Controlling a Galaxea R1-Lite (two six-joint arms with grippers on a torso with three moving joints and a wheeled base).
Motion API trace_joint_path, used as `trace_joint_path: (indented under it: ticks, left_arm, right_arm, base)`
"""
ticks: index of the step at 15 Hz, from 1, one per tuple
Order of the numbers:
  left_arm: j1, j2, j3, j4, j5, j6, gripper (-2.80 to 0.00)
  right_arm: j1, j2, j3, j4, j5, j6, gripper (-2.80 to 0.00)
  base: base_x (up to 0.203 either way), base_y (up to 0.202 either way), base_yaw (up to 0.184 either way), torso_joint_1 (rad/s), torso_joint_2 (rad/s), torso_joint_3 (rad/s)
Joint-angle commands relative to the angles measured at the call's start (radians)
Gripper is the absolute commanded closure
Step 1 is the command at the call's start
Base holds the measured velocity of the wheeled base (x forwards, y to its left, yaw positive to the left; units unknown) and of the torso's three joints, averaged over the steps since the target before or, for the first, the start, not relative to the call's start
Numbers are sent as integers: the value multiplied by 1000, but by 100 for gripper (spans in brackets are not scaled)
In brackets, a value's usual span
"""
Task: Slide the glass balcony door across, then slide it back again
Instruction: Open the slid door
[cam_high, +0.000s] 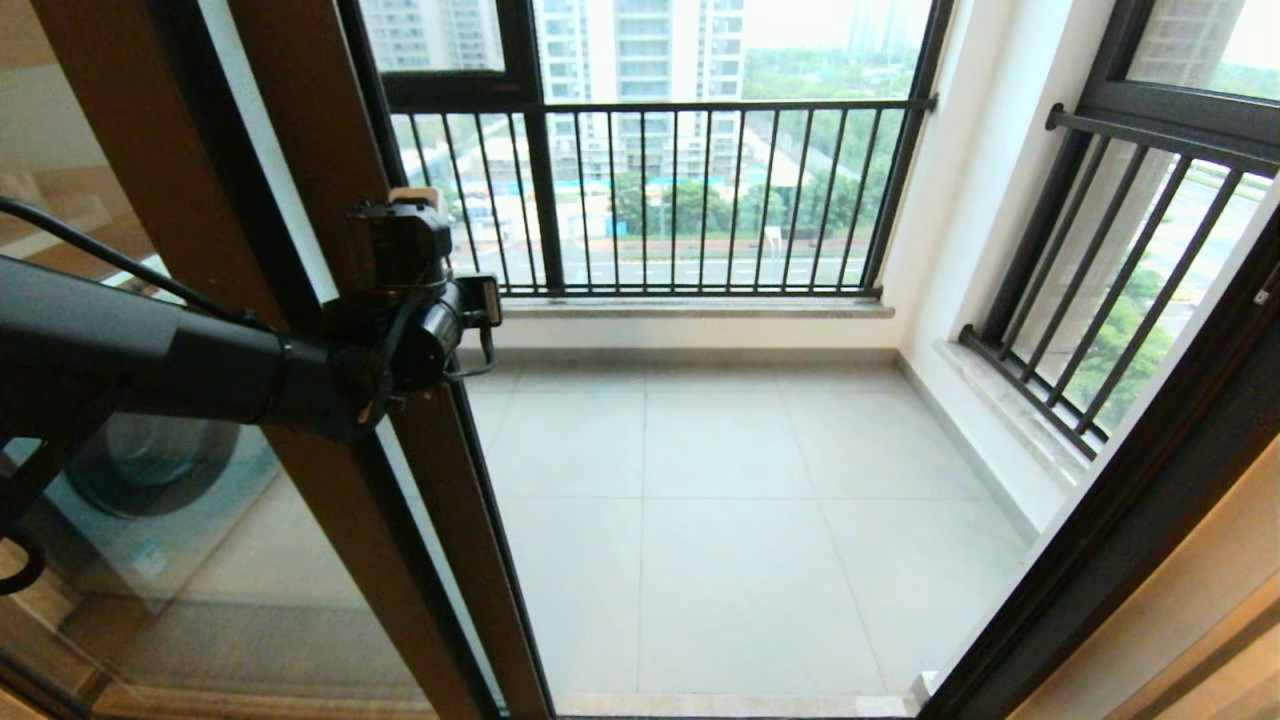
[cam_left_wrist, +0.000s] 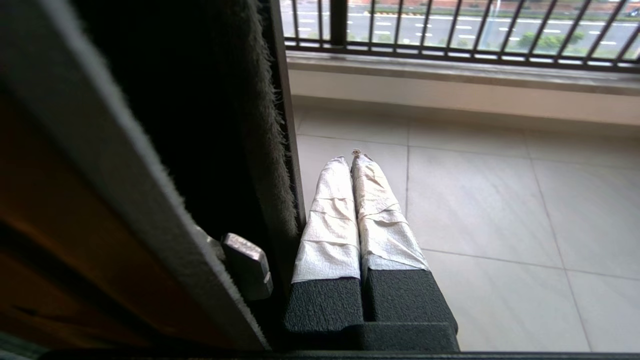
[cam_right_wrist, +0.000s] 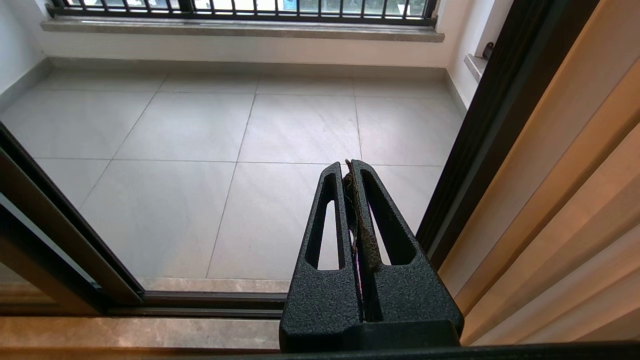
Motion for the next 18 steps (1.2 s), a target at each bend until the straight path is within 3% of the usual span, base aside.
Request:
trace_joint_path:
  ticks: [1,8,13,18]
  left_arm:
    - [-1,0,1,-6,3,0,0]
    - [-16,-28,14,-6,-4,-1,0]
    - [-107,-146,94,-5,-4,1,0]
    - [-216,-389,267,4,-7,-1,0]
  right_arm:
    - [0,1,0,0,0,-1,0]
    - [0,1,0,0,0,-1,0]
    - [0,1,0,0,0,-1,0]
    - [0,1,0,0,0,-1,0]
  base:
    - [0,0,0,0,0,0]
    - [0,0,0,0,0,0]
    - [0,0,0,0,0,0]
    - [0,0,0,0,0,0]
